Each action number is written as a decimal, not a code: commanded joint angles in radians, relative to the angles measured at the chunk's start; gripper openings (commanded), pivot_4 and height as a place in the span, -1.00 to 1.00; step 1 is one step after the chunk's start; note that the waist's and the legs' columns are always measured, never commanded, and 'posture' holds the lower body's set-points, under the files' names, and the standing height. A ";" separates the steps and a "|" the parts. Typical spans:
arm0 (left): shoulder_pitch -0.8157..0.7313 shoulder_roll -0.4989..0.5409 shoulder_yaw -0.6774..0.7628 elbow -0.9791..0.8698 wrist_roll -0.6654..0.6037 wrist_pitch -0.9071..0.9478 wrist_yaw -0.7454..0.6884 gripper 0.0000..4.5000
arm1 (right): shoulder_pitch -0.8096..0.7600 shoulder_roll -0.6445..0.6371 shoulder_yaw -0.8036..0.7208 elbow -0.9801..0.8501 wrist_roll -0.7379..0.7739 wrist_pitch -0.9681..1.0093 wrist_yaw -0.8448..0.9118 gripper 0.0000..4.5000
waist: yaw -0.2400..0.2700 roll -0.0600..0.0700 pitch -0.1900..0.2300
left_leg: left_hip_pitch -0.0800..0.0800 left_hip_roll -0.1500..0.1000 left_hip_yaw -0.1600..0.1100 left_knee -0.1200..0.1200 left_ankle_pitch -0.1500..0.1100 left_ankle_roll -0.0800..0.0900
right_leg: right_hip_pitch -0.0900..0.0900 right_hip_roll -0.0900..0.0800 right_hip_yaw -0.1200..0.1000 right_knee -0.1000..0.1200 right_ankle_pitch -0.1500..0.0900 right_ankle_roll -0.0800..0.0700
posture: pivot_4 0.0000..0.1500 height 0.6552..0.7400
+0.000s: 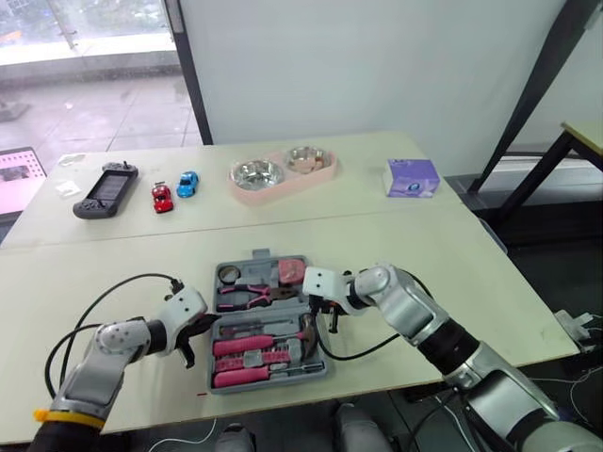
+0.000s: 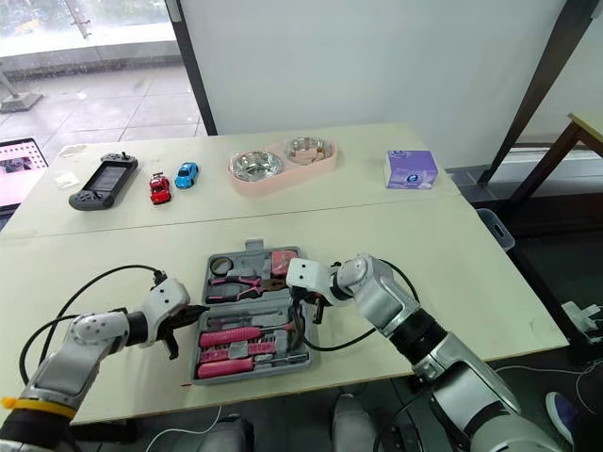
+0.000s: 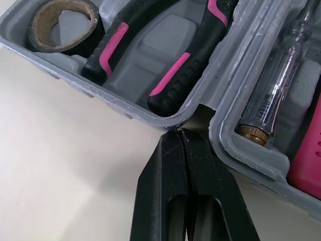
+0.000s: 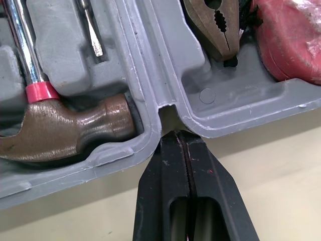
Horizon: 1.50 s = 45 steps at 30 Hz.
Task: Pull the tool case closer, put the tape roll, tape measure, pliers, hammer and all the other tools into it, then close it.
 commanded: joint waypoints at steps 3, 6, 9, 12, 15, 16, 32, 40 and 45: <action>0.100 -0.027 -0.076 -0.044 -0.020 0.051 -0.008 -0.99 | 0.038 -0.010 0.030 -0.177 0.033 0.060 0.046 -1.00 | -0.001 0.001 -0.001 | 0.000 0.000 0.000 -0.003 0.000 0.000 | -0.001 0.000 0.000 -0.001 -0.003 0.001 | 1.00 0.97; 0.104 -0.028 -0.071 -0.052 -0.023 0.060 -0.002 -0.99 | 0.041 -0.012 0.030 -0.190 0.034 0.072 0.040 -1.00 | -0.002 0.001 -0.001 | 0.001 0.000 0.000 -0.004 0.000 0.000 | -0.001 0.000 0.000 0.000 -0.003 0.001 | 1.00 0.97; 0.115 -0.027 -0.068 -0.059 -0.025 0.064 0.003 -0.99 | 0.036 -0.006 0.026 -0.183 0.033 0.077 0.031 -1.00 | -0.003 0.001 -0.001 | 0.001 0.000 0.000 -0.003 0.000 0.000 | -0.001 0.000 0.000 -0.001 -0.003 0.001 | 1.00 0.97; 0.124 -0.022 -0.070 -0.057 -0.022 0.059 0.007 -0.99 | 0.027 -0.002 0.025 -0.171 0.032 0.075 0.029 -1.00 | -0.003 0.001 -0.001 | 0.001 0.000 0.000 -0.003 0.000 0.000 | -0.001 -0.001 0.000 -0.001 -0.003 0.000 | 1.00 0.97; 0.128 -0.021 -0.069 -0.058 -0.026 0.059 0.008 -0.99 | 0.023 0.001 0.023 -0.164 0.033 0.072 0.027 -1.00 | -0.004 0.001 -0.001 | 0.001 0.000 0.000 -0.003 0.000 0.000 | -0.001 -0.001 0.000 -0.001 -0.003 0.000 | 1.00 0.97; 0.132 -0.021 -0.066 -0.060 -0.030 0.062 0.008 -0.99 | 0.022 0.002 0.023 -0.162 0.032 0.071 0.027 -1.00 | -0.004 0.001 -0.001 | 0.001 0.000 0.000 -0.003 0.000 0.000 | -0.001 -0.001 0.000 -0.001 -0.003 0.000 | 1.00 0.97; 0.125 0.017 0.047 0.032 -0.042 0.002 0.053 -0.99 | 0.012 -0.060 -0.057 -0.114 0.033 0.055 0.000 -1.00 | -0.006 0.000 0.000 | 0.001 0.000 0.001 -0.004 0.000 0.000 | -0.003 0.000 0.000 -0.001 -0.002 -0.001 | 1.00 0.97; 0.145 0.114 0.234 -0.011 -0.136 -0.013 0.045 -0.99 | 0.096 -0.239 -0.237 -0.193 0.125 -0.041 0.035 -1.00 | -0.009 -0.004 0.002 | 0.000 0.000 0.001 -0.004 0.000 0.000 | -0.005 0.000 -0.001 0.000 -0.001 -0.003 | 1.00 0.97; 0.239 0.138 0.321 -0.120 -0.221 -0.063 -0.033 -0.99 | 0.202 -0.259 -0.408 -0.349 0.282 0.020 0.045 -1.00 | -0.003 -0.008 0.007 | -0.004 0.000 0.001 -0.005 0.000 0.000 | -0.008 -0.001 -0.001 -0.002 -0.001 -0.002 | 1.00 0.97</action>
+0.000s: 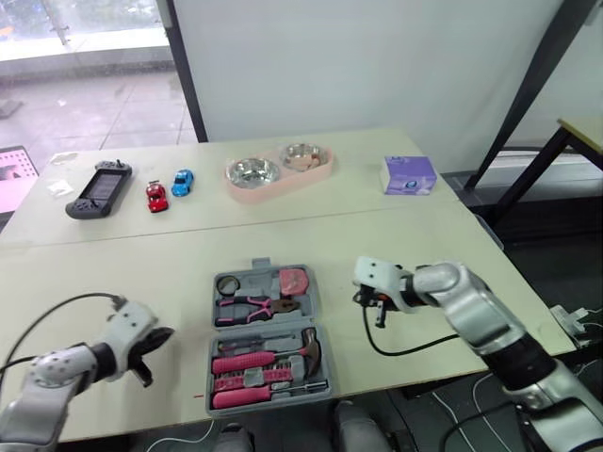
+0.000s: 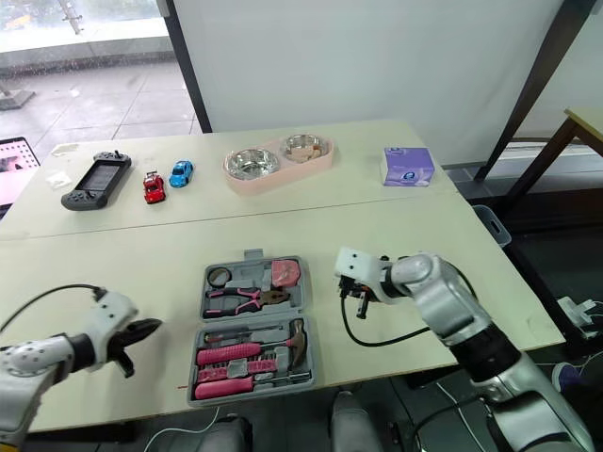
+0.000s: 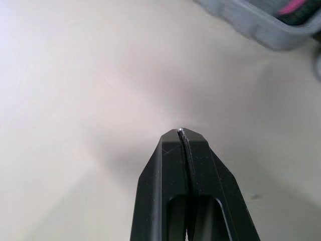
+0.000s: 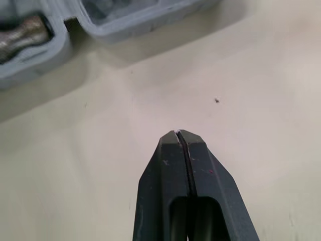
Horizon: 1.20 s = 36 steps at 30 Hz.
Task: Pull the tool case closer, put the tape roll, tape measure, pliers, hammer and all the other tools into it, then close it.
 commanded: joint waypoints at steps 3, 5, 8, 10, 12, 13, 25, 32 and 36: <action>0.103 -0.002 0.066 -0.164 -0.121 -0.134 -0.136 -0.99 | 0.096 0.012 -0.179 -0.200 0.181 0.093 -0.017 -1.00 | 0.003 -0.002 0.002 | -0.002 0.000 0.000 0.000 0.000 0.000 | -0.001 0.000 0.000 -0.001 0.000 0.000 | 1.00 0.97; 0.122 -0.011 0.056 -0.185 -0.186 -0.097 -0.179 -0.99 | 0.132 0.024 -0.213 -0.246 0.233 0.125 -0.031 -1.00 | 0.004 -0.002 0.002 | -0.004 0.000 0.000 0.000 0.000 0.000 | -0.002 0.000 0.000 -0.002 0.000 0.000 | 1.00 0.97; 0.120 -0.039 0.018 -0.198 -0.275 -0.032 -0.223 -0.99 | 0.166 0.062 -0.248 -0.287 0.309 0.194 -0.072 -1.00 | 0.001 -0.003 0.002 | -0.006 0.000 0.000 0.002 0.000 0.000 | -0.004 0.000 0.000 -0.002 0.001 -0.001 | 1.00 0.97; 0.114 -0.055 -0.023 -0.186 -0.260 -0.051 -0.237 -0.99 | 0.185 0.067 -0.248 -0.302 0.332 0.212 -0.090 -1.00 | 0.000 -0.002 0.002 | -0.009 0.000 0.000 0.004 0.000 0.000 | -0.007 0.000 0.000 -0.002 0.001 -0.001 | 1.00 0.97; 0.110 -0.072 -0.077 -0.174 -0.229 -0.081 -0.250 -1.00 | 0.198 0.071 -0.242 -0.302 0.341 0.218 -0.119 -0.77 | -0.001 -0.002 0.002 | -0.013 0.000 0.000 0.009 0.000 0.000 | -0.010 0.000 0.000 -0.001 0.002 -0.003 | 1.00 0.97; 0.110 -0.080 -0.103 -0.166 -0.215 -0.099 -0.257 -1.00 | 0.206 0.065 -0.232 -0.302 0.340 0.215 -0.127 -0.64 | 0.000 -0.002 0.002 | -0.015 0.000 0.000 0.010 0.000 0.000 | -0.011 0.000 0.000 -0.001 0.003 -0.004 | 1.00 0.97; 0.096 -0.100 -0.206 -0.065 -0.158 -0.208 -0.285 -1.00 | 0.215 0.078 -0.271 -0.286 0.430 0.282 -0.220 0.96 | 0.000 -0.003 0.002 | -0.016 0.000 0.001 0.016 0.000 0.000 | -0.010 0.000 0.000 -0.001 0.004 -0.006 | 1.00 0.97; 0.038 -0.100 -0.274 0.003 -0.085 -0.201 -0.252 -1.00 | 0.110 0.099 -0.233 -0.187 0.485 0.462 -0.278 0.96 | -0.001 -0.002 0.002 | -0.015 0.000 0.001 0.016 0.000 0.000 | -0.010 0.000 0.001 0.000 0.004 -0.006 | 1.00 0.97; 0.041 -0.088 -0.309 0.022 -0.047 -0.226 -0.247 -1.00 | 0.001 0.163 -0.197 -0.067 0.494 0.583 -0.330 0.96 | -0.004 -0.002 0.002 | -0.014 0.000 0.001 0.016 0.000 0.000 | -0.010 0.000 0.000 0.001 0.005 -0.007 | 1.00 0.97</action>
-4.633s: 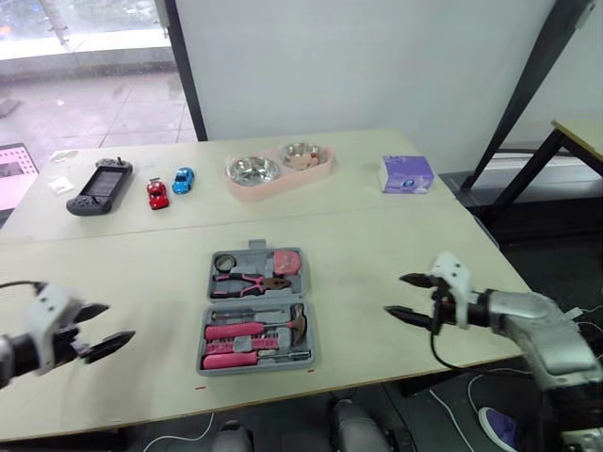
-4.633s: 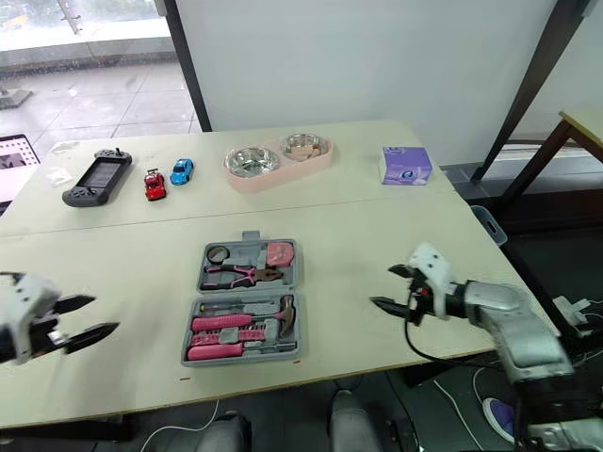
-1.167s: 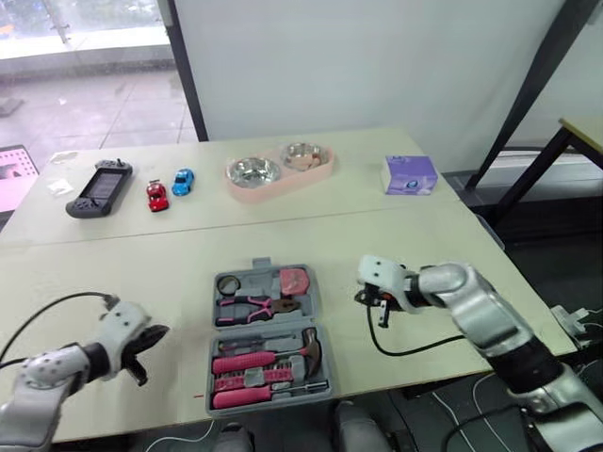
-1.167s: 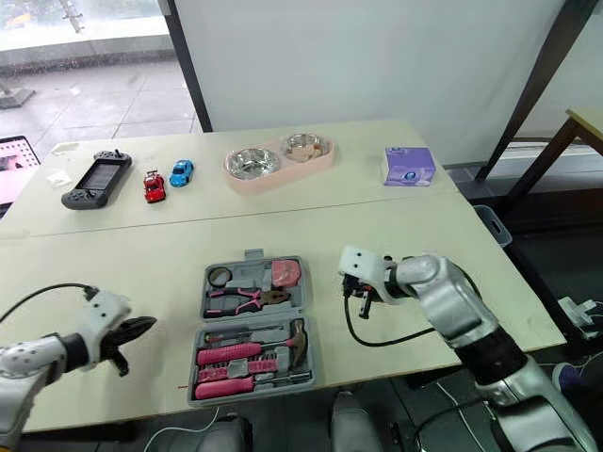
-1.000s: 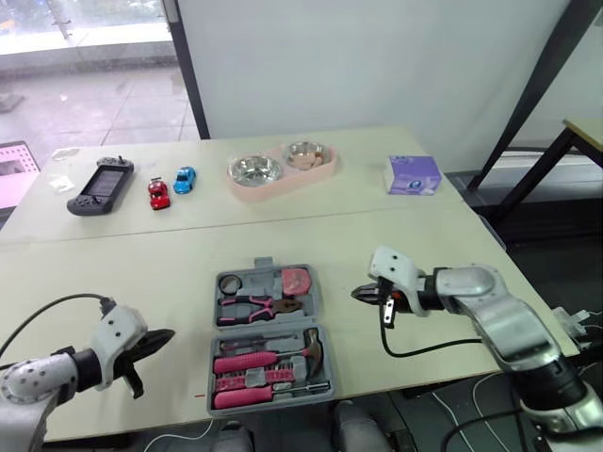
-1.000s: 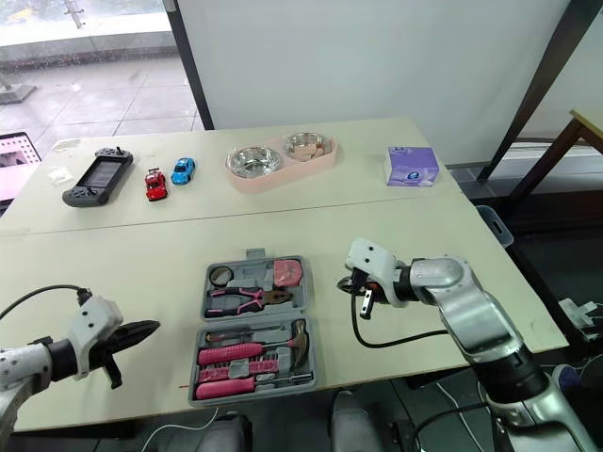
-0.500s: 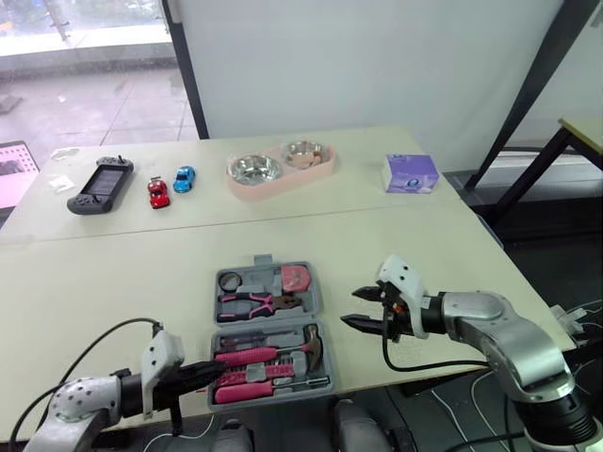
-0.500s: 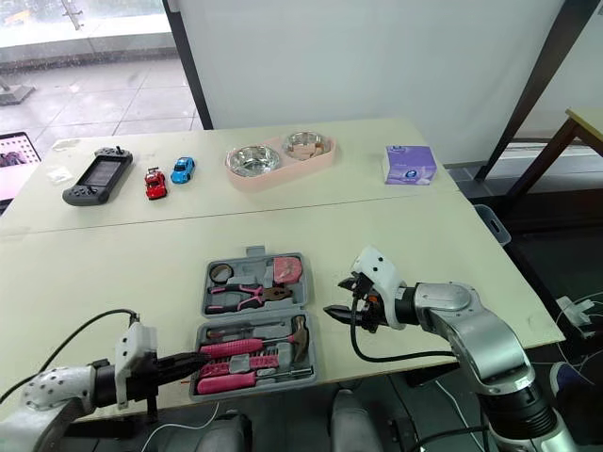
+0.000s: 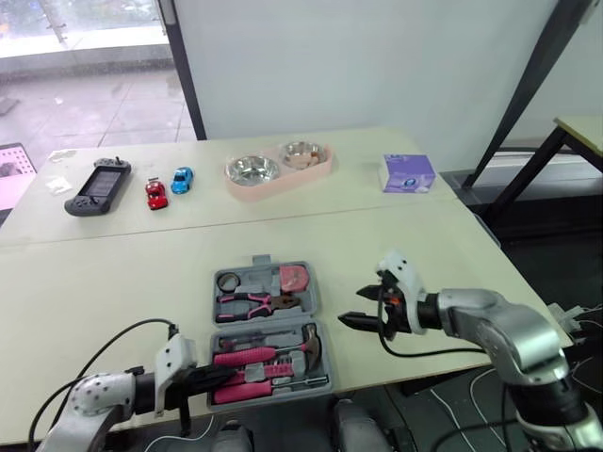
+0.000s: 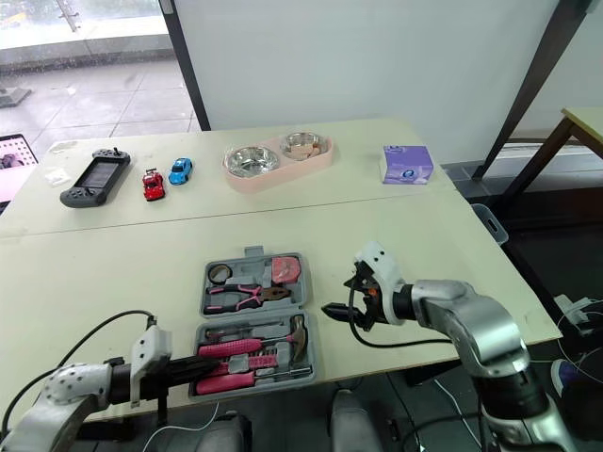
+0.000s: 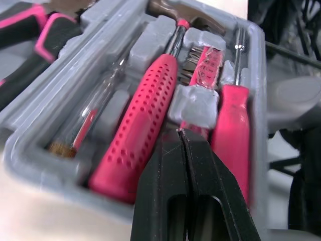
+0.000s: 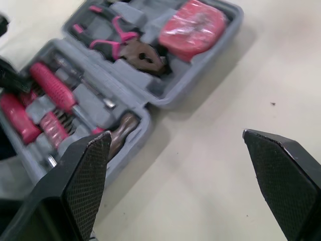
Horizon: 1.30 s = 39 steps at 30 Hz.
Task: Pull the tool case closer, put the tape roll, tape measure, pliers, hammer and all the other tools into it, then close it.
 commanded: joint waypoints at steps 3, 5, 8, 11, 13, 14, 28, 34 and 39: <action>0.030 0.019 -0.048 0.047 0.084 -0.037 0.019 -1.00 | -0.156 0.129 -0.013 0.222 0.002 0.111 -0.105 0.96 | 0.000 0.002 -0.001 | 0.000 0.000 0.000 0.000 0.000 0.000 | 0.000 0.000 0.000 0.001 0.000 0.000 | 1.00 0.97; 0.028 0.021 -0.061 0.081 0.116 -0.062 0.032 -1.00 | -0.211 0.163 -0.015 0.324 -0.008 0.102 -0.122 0.96 | 0.001 0.003 -0.001 | 0.000 0.000 0.000 0.000 0.000 0.000 | 0.000 0.000 0.000 0.001 0.000 0.000 | 1.00 0.97; 0.028 0.033 -0.082 0.114 0.160 -0.100 0.048 -1.00 | -0.289 0.217 -0.033 0.478 -0.008 0.081 -0.136 0.96 | 0.002 0.006 -0.003 | 0.000 0.000 0.000 -0.001 0.000 0.000 | 0.001 0.000 0.000 0.001 0.001 -0.001 | 1.00 0.97; 0.029 0.045 -0.097 0.127 0.182 -0.115 0.067 -1.00 | -0.354 0.260 -0.018 0.616 -0.034 0.017 -0.142 0.96 | 0.002 0.012 -0.006 | 0.001 0.000 0.000 -0.002 0.000 0.000 | 0.002 0.000 0.000 0.001 0.001 -0.001 | 1.00 0.97; 0.030 0.048 -0.102 0.128 0.183 -0.117 0.074 -1.00 | -0.385 0.287 -0.027 0.675 -0.031 0.008 -0.143 0.96 | 0.000 0.015 -0.008 | 0.001 0.000 0.000 -0.003 0.000 0.001 | 0.002 0.000 0.000 0.001 0.001 0.000 | 1.00 0.97; 0.031 0.049 -0.105 0.128 0.186 -0.117 0.076 -1.00 | -0.397 0.300 -0.030 0.700 -0.029 0.007 -0.140 0.96 | -0.001 0.016 -0.009 | 0.001 0.000 0.000 -0.003 0.000 0.001 | 0.002 0.000 0.000 0.002 0.001 0.000 | 1.00 0.97; 0.007 0.079 -0.143 0.166 0.200 -0.147 0.095 -1.00 | -0.531 0.435 -0.086 1.035 -0.020 -0.085 -0.101 0.96 | -0.014 0.025 -0.014 | 0.003 0.000 -0.001 -0.002 0.000 0.001 | 0.004 0.001 0.000 0.003 0.000 0.000 | 1.00 0.97; -0.013 0.084 -0.157 0.178 0.203 -0.152 0.095 -1.00 | -0.549 0.457 -0.191 1.111 0.033 -0.095 -0.055 0.96 | -0.029 0.027 -0.014 | 0.005 0.000 -0.001 -0.002 0.000 0.001 | 0.007 0.001 0.000 0.003 0.000 0.000 | 1.00 0.97; -0.015 0.087 -0.159 0.179 0.206 -0.154 0.098 -1.00 | -0.514 0.437 -0.161 1.070 0.022 -0.134 0.043 0.96 | -0.032 0.028 -0.014 | 0.007 0.000 -0.001 -0.002 0.000 0.001 | 0.008 0.001 0.000 0.003 0.000 0.001 | 1.00 0.97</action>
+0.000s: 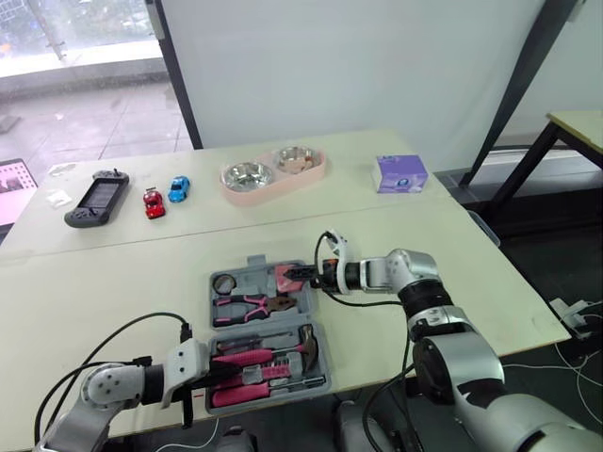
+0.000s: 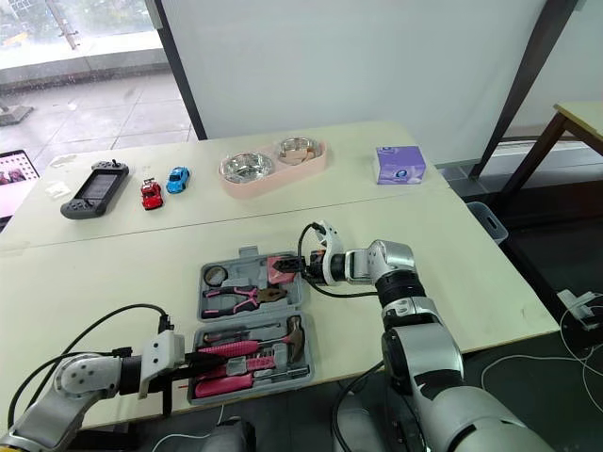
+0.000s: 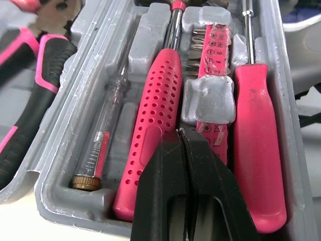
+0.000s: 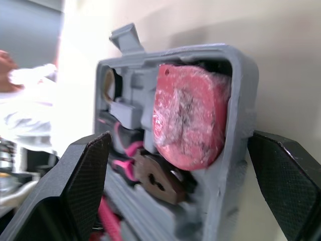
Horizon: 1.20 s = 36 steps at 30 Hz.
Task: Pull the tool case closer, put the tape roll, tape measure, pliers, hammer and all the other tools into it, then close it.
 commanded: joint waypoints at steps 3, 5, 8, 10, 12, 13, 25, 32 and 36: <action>0.031 0.008 -0.053 0.112 0.100 0.029 0.018 -1.00 | 0.030 -0.004 0.046 -0.104 0.028 -0.042 0.149 0.96 | -0.002 0.000 0.000 | 0.004 0.000 0.000 0.000 0.000 0.000 | 0.004 0.000 0.000 0.000 0.000 0.000 | 1.00 0.97; 0.030 0.006 -0.052 0.119 0.101 0.023 0.021 -1.00 | 0.047 -0.009 0.059 -0.139 0.028 -0.069 0.182 0.96 | -0.003 0.000 0.000 | 0.009 0.000 0.000 -0.002 0.000 0.000 | 0.007 0.000 0.000 -0.001 0.000 0.000 | 1.00 0.97; 0.026 0.005 -0.050 0.132 0.101 0.015 0.023 -1.00 | 0.059 -0.020 0.067 -0.168 0.026 -0.094 0.209 0.96 | -0.006 0.001 0.000 | 0.010 0.000 0.000 -0.002 0.000 0.000 | 0.007 0.000 0.000 -0.001 -0.001 0.000 | 1.00 0.97; 0.022 0.003 -0.050 0.147 0.102 0.006 0.024 -1.00 | 0.067 -0.030 0.091 -0.187 0.010 -0.119 0.227 0.96 | -0.008 0.001 0.000 | 0.010 0.000 0.000 -0.002 0.000 0.000 | 0.007 0.000 0.000 -0.001 -0.001 0.000 | 1.00 0.97; 0.017 0.002 -0.049 0.161 0.103 -0.002 0.025 -1.00 | 0.080 -0.038 0.114 -0.213 0.005 -0.140 0.253 0.96 | -0.009 0.001 0.000 | 0.010 0.000 0.000 -0.002 0.000 0.000 | 0.007 0.000 0.000 -0.001 -0.001 0.000 | 1.00 0.97; 0.016 0.002 -0.050 0.167 0.103 -0.006 0.025 -1.00 | 0.080 -0.037 0.108 -0.217 0.014 -0.135 0.255 0.96 | -0.010 0.001 0.000 | 0.011 0.000 0.000 -0.002 0.000 0.000 | 0.007 0.000 0.000 -0.002 -0.001 0.000 | 1.00 0.97; 0.036 0.031 0.013 0.072 0.038 0.054 0.030 -1.00 | 0.092 -0.064 0.173 -0.255 -0.003 -0.171 0.330 0.96 | -0.024 0.002 0.001 | 0.011 -0.001 0.000 -0.001 0.000 -0.001 | 0.006 0.000 0.000 -0.003 -0.001 0.000 | 1.00 0.97; 0.062 0.019 0.074 -0.044 -0.020 0.142 0.062 -1.00 | 0.096 -0.068 0.178 -0.257 -0.006 -0.183 0.342 0.96 | -0.024 -0.001 0.002 | 0.010 -0.001 0.000 -0.007 0.000 0.000 | 0.003 0.000 0.000 -0.002 -0.001 0.000 | 1.00 0.97; 0.079 0.017 0.089 -0.090 -0.029 0.176 0.075 -1.00 | 0.099 -0.070 0.179 -0.260 -0.003 -0.191 0.353 0.96 | -0.024 -0.004 0.004 | 0.009 -0.001 0.000 -0.011 0.000 0.000 | 0.001 0.000 0.000 -0.002 -0.001 0.000 | 1.00 0.97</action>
